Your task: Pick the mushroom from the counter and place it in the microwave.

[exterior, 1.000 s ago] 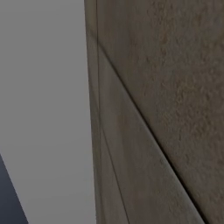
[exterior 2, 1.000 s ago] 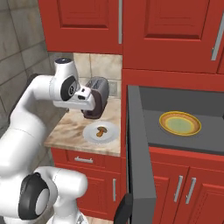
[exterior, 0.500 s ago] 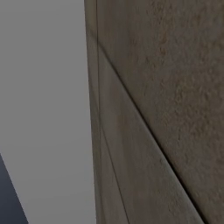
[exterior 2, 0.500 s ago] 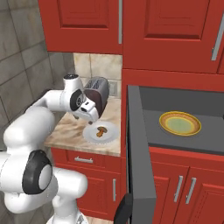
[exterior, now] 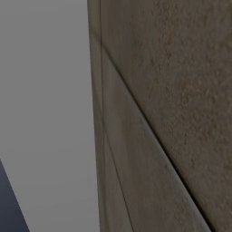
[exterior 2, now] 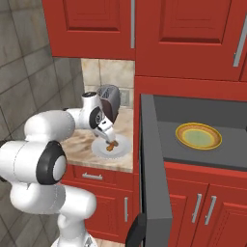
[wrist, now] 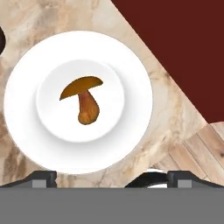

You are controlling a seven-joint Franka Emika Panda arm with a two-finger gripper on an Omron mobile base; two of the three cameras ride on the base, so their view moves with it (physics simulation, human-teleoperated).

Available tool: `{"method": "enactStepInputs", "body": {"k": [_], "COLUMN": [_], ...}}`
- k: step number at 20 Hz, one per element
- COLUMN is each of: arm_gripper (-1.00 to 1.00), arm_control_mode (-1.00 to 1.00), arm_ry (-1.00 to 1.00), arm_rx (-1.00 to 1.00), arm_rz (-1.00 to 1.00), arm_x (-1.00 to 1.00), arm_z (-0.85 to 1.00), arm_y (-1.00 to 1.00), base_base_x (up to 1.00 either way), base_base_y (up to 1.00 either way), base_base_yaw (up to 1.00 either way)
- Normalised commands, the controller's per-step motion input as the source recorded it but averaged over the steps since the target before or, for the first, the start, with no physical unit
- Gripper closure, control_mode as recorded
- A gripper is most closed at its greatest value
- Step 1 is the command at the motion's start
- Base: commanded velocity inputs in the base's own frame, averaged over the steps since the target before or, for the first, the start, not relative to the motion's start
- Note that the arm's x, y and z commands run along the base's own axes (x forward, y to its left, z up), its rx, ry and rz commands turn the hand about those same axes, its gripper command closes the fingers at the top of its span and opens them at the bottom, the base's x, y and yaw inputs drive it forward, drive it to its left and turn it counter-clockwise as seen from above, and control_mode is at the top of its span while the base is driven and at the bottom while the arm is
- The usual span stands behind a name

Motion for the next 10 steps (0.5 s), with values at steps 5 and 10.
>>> {"method": "enactStepInputs", "body": {"k": [5, 10], "arm_gripper": [-1.00, -1.00], "arm_control_mode": [-1.00, -1.00], "arm_ry": [0.00, 0.00], "arm_rx": [0.00, 0.00], "arm_rz": [0.00, 0.00], "arm_x": [0.30, 0.02], "arm_z": [-0.35, -0.23], "arm_y": [0.00, 0.00], "base_base_x": [0.00, 0.00], "base_base_y": [0.00, 0.00], "base_base_yaw": [0.00, 0.00]}}
